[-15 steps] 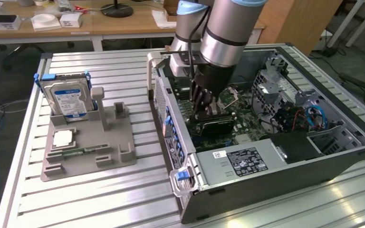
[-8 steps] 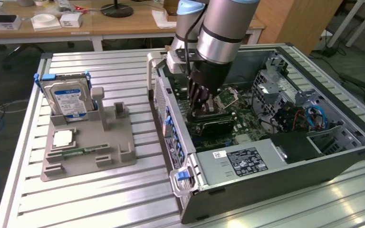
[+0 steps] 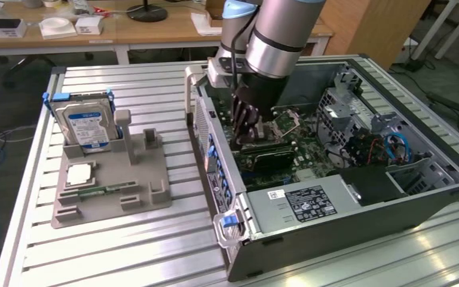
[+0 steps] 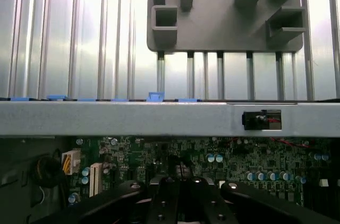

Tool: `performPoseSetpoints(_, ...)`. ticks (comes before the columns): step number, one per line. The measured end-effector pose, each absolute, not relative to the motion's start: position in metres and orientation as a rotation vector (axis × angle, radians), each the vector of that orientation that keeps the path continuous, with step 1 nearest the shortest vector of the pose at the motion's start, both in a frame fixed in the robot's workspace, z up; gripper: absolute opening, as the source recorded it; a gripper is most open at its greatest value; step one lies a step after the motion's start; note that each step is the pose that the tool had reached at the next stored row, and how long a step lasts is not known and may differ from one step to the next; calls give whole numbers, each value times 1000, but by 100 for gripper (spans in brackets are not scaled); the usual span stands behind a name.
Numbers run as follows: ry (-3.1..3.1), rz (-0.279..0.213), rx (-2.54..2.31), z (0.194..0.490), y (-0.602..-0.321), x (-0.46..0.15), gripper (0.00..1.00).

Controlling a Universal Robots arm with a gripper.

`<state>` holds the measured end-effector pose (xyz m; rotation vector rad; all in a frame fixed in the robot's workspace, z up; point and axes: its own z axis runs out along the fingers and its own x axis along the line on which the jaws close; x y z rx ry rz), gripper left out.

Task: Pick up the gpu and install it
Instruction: 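Press down on the gpu until it lock into place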

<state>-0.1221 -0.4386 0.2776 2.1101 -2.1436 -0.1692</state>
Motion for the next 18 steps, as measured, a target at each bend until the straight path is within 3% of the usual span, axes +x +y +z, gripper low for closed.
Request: performPoseSetpoints(18,-2109,-231,2077,278,-435,-123,10)
